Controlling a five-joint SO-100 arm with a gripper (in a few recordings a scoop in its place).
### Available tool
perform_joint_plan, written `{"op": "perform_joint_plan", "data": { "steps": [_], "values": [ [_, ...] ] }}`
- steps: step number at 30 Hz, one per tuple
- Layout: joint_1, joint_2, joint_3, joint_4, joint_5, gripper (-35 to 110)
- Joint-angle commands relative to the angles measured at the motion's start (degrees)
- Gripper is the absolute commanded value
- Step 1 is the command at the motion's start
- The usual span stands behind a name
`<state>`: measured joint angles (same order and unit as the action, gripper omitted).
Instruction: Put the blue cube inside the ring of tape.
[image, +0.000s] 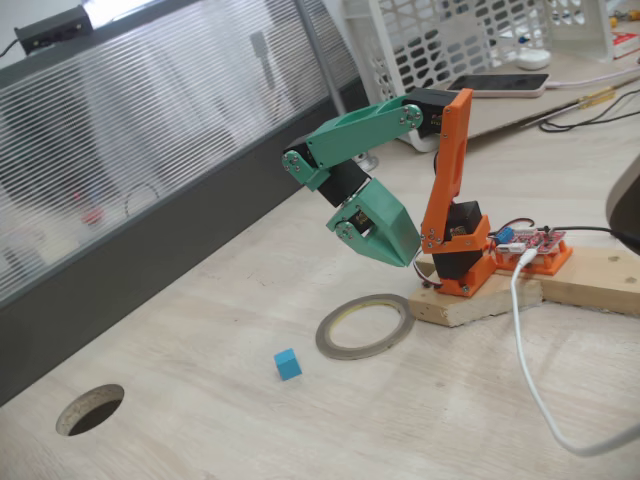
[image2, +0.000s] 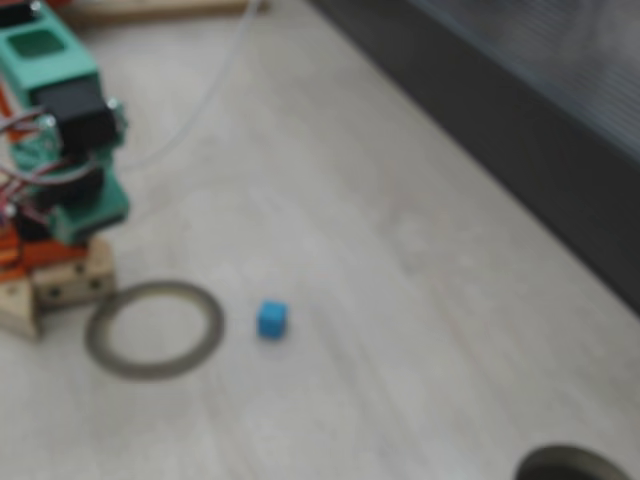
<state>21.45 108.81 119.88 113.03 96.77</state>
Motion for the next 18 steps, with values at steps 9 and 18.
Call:
{"op": "perform_joint_plan", "data": {
  "steps": [9, 18],
  "values": [
    [0.4, 0.5, 1.1, 1.1, 0.8, -1],
    [0.5, 1.1, 0.0, 1.1, 0.8, -1]
  ]
}}
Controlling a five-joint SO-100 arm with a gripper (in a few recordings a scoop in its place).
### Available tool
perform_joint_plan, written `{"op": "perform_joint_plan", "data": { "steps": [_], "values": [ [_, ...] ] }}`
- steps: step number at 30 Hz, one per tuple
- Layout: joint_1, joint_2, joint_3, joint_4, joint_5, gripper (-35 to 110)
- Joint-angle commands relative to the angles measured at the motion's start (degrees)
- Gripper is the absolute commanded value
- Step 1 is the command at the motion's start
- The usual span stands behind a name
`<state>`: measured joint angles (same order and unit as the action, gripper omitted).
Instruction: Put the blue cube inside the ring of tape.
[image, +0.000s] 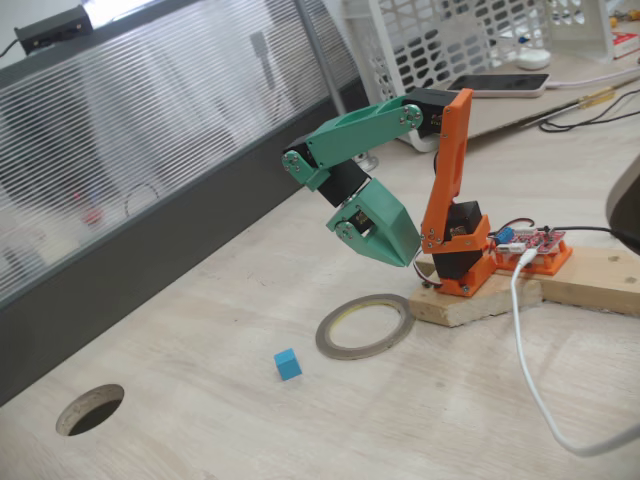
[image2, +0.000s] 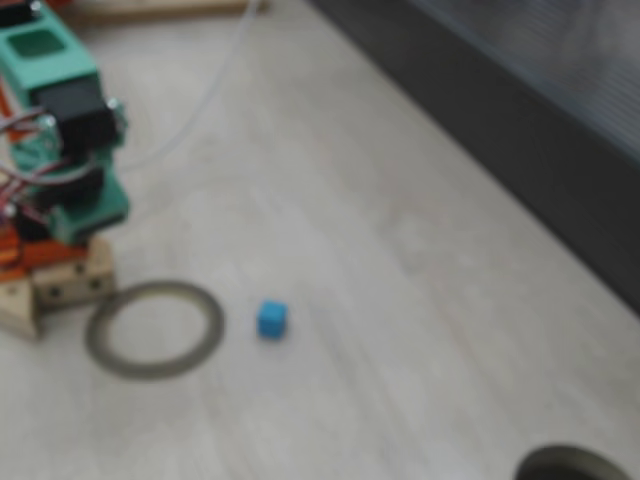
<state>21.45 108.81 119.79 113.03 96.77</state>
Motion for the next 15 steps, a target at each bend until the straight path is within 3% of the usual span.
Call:
{"op": "perform_joint_plan", "data": {
  "steps": [1, 11, 15],
  "values": [
    [0.3, 1.3, -0.1, 1.0, 0.8, -1],
    [0.4, 0.5, -23.9, 1.0, 0.4, -1],
    [0.5, 0.5, -25.7, 1.0, 0.5, -1]
  ]
}}
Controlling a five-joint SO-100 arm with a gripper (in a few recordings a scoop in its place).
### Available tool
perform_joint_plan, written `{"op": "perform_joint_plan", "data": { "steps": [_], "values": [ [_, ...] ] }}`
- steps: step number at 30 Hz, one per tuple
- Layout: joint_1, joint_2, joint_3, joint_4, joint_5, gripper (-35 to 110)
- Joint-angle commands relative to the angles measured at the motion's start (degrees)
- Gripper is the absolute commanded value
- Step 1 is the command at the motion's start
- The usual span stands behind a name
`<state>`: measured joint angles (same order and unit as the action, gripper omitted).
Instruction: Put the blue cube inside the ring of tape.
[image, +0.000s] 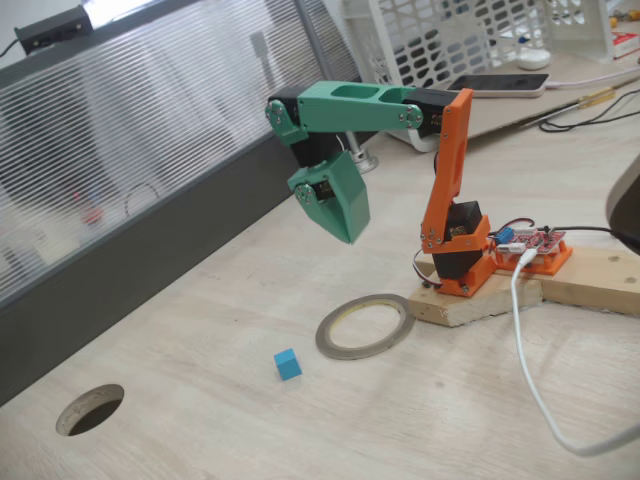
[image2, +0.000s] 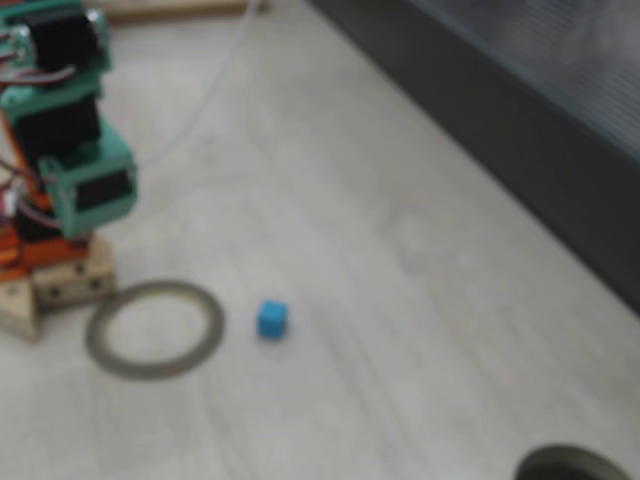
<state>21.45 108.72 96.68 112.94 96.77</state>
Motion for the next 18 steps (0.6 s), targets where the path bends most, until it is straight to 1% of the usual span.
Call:
{"op": "perform_joint_plan", "data": {
  "steps": [1, 18],
  "values": [
    [0.5, 0.6, -2.5, 1.1, 0.4, -1],
    [-0.1, 0.3, -2.5, 1.0, 0.7, -1]
  ]
}}
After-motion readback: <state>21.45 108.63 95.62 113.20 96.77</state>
